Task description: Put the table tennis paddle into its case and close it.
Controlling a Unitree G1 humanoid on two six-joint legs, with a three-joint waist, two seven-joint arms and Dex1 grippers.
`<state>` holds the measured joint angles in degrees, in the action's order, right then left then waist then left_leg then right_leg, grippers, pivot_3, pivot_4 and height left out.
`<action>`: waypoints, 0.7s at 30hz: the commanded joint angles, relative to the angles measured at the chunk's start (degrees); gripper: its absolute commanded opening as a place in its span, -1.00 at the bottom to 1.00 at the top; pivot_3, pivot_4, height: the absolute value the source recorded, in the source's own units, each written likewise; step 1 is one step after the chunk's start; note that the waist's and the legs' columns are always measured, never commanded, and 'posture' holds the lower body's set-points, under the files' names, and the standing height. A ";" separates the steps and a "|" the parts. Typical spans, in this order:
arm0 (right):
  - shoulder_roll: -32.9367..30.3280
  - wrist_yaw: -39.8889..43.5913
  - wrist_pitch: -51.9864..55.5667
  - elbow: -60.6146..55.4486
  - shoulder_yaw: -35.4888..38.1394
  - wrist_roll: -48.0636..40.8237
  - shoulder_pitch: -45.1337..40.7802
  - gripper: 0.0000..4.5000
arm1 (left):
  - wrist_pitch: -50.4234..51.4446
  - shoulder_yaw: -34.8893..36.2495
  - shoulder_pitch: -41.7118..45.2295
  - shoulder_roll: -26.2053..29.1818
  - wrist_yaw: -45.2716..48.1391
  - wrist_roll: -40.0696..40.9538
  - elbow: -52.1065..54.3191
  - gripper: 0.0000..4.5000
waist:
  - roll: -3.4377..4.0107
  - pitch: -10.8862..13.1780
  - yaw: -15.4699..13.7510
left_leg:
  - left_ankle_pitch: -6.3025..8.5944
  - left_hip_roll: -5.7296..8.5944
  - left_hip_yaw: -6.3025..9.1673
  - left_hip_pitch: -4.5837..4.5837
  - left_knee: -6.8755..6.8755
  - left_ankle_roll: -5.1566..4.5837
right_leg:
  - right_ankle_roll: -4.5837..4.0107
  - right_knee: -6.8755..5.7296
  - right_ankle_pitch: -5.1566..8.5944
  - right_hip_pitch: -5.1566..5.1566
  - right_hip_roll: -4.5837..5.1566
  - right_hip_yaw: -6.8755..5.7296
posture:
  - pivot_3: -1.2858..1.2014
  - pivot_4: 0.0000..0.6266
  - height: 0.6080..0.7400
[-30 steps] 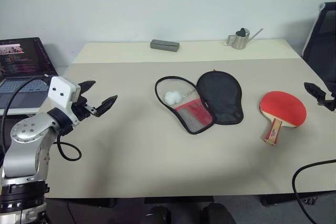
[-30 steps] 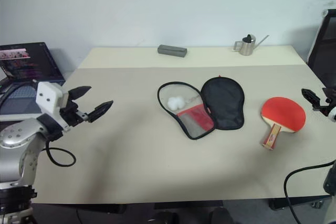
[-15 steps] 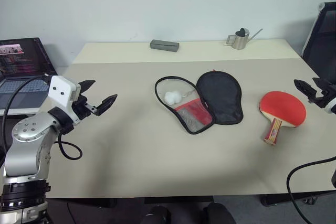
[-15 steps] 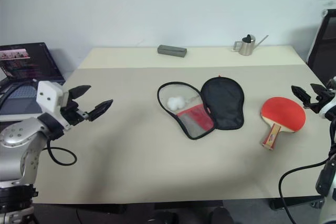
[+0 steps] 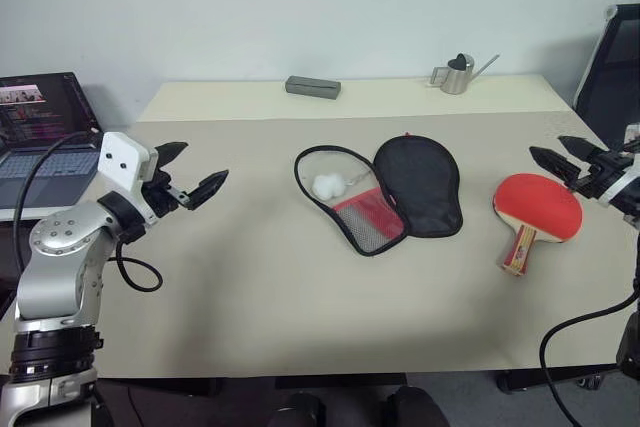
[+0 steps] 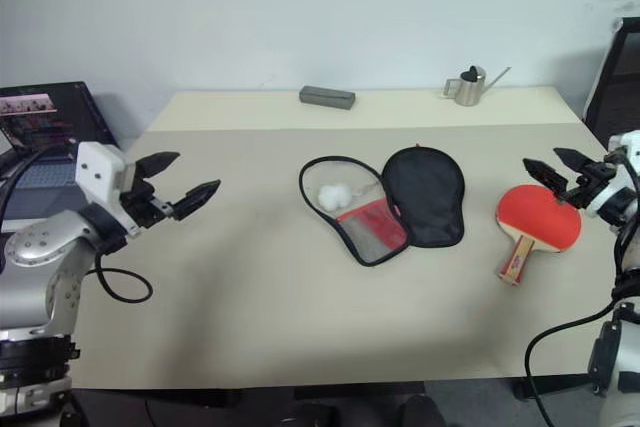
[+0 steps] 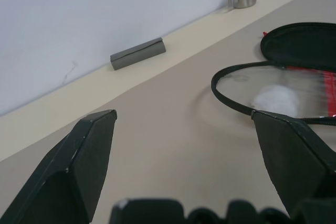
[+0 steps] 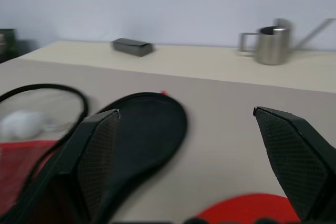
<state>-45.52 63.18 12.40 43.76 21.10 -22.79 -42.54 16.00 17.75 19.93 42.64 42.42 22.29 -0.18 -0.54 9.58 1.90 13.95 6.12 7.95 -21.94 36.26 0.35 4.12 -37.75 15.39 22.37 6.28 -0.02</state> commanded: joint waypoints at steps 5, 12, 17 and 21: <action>3.36 -0.24 5.04 -11.64 -3.10 -2.14 1.20 0.99 | -0.42 2.81 1.05 0.40 0.57 2.12 -1.05 1.00 | 0.00 0.00 0.00 | 0.00 -0.01 0.00 0.02 0.01 0.00 | 0.00 -0.02 0.00 0.01 0.00 0.02 | 0.03 -0.52 1.00; 6.80 -4.25 6.05 -14.42 -6.39 -0.29 1.38 0.99 | -0.68 3.23 0.64 0.87 1.13 2.72 -1.88 1.00 | 0.00 0.00 -0.08 | 0.00 0.00 0.01 0.01 0.01 0.02 | 0.01 -0.02 -0.01 0.03 -0.01 0.04 | 0.03 -0.52 1.00; 10.46 -11.05 5.65 -11.69 -9.13 3.18 0.16 0.99 | -1.03 2.26 0.86 0.15 1.21 2.37 -2.36 1.00 | -0.01 0.00 -0.01 | 0.00 -0.01 0.00 0.02 0.01 0.03 | 0.01 -0.05 -0.01 0.06 -0.02 0.08 | 0.03 -0.52 1.00; 12.37 -15.04 8.35 -11.78 -10.10 4.19 -0.02 0.99 | -1.33 1.32 1.31 -0.01 1.81 2.15 -2.48 1.00 | -0.01 0.00 -0.07 | -0.07 0.00 -0.11 -0.03 0.01 0.14 | 0.00 -0.13 -0.01 0.22 -0.03 0.24 | 0.03 -0.52 1.00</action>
<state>-33.01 49.25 19.97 33.31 10.91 -18.83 -41.24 15.86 18.32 20.23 42.41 43.65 24.21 -3.06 -0.55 9.58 1.83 13.88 6.13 7.81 -21.98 36.27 0.50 4.13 -37.90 15.37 22.62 6.25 0.26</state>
